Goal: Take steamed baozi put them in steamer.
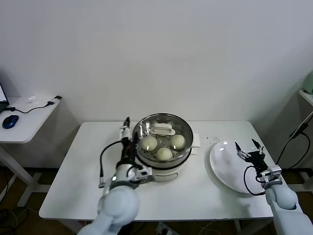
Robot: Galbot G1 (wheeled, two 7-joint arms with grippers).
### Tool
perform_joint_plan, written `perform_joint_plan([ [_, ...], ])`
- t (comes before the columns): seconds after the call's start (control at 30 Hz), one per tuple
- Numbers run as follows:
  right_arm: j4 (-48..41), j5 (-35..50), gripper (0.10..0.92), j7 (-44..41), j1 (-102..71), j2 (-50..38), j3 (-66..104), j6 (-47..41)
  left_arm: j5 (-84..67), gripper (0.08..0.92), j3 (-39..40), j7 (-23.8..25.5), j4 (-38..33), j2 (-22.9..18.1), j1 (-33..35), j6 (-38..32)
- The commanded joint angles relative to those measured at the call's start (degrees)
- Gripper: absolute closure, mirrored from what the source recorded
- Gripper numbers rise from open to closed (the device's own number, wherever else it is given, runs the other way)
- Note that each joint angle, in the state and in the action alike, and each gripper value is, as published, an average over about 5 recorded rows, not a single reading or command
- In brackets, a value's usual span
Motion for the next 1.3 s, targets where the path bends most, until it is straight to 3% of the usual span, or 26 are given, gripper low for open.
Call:
perform_joint_plan([
  [0.03,3.03,-0.61,0.203,0.39,-2.50,1.77,1.37,-1.00,-44.27,0.177,-28.76,-15.05,-7.81,1.55,13.96,-14.87],
  [0.27,6.39,-1.49,0.203,0.54,-5.12,3.35,2.63,-1.98,-68.29,0.177,-43.07,-14.77,-3.78,-4.66,20.83,-28.15],
  [0.57,12.17,-1.29,0.203,0.02,-9.98,4.80,4.94,-3.59,-75.25,0.177,-45.62,-9.82,-1.72,-11.82,28.45,-40.96],
  [0.83,14.62,1.14,0.203,0.07,-12.66,5.54,7.41,-3.31,-73.19,0.177,-43.08,-9.84,2.23,-11.74,30.16,-46.34],
  [1.3,15.79,-0.08,0.203,1.81,-12.91,6.07,6.77,-2.73,-68.53,0.177,-41.86,-6.24,2.04,-11.23,30.68,-46.50],
])
